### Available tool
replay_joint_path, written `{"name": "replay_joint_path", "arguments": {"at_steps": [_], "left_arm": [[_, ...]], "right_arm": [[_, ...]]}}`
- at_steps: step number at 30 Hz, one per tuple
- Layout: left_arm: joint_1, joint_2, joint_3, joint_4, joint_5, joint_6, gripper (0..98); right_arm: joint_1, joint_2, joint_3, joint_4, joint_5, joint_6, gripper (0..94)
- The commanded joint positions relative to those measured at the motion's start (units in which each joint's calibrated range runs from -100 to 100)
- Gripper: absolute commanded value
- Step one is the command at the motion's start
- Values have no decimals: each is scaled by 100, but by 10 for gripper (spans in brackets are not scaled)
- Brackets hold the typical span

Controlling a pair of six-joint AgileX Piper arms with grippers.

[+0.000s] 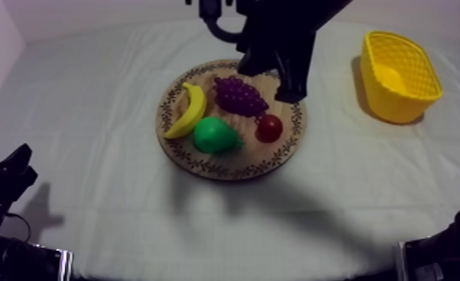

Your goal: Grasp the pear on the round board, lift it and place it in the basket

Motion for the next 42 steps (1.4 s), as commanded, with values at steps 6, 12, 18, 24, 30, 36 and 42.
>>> {"name": "replay_joint_path", "arguments": {"at_steps": [6, 12, 18, 24, 30, 36, 42], "left_arm": [[1, 2, -2, -3, 0, -1, 1], [1, 2, -2, -3, 0, -1, 1], [1, 2, -2, -3, 0, -1, 1], [1, 2, -2, -3, 0, 0, 1], [1, 2, -2, -3, 0, -1, 1], [1, 2, -2, -3, 0, -1, 1], [1, 2, -2, -3, 0, -1, 1]], "right_arm": [[-54, 227, 30, 138, 74, -48, 463], [-86, 566, 269, 181, -158, -144, 544], [-133, 1029, 659, 220, -674, -160, 604], [-188, 1656, 1021, 328, -1356, -316, 639], [-117, 2321, 807, 351, -1616, -401, 666], [-49, 2877, 401, 369, -1738, -430, 681], [-28, 3380, -77, 397, -1789, -477, 687]]}}
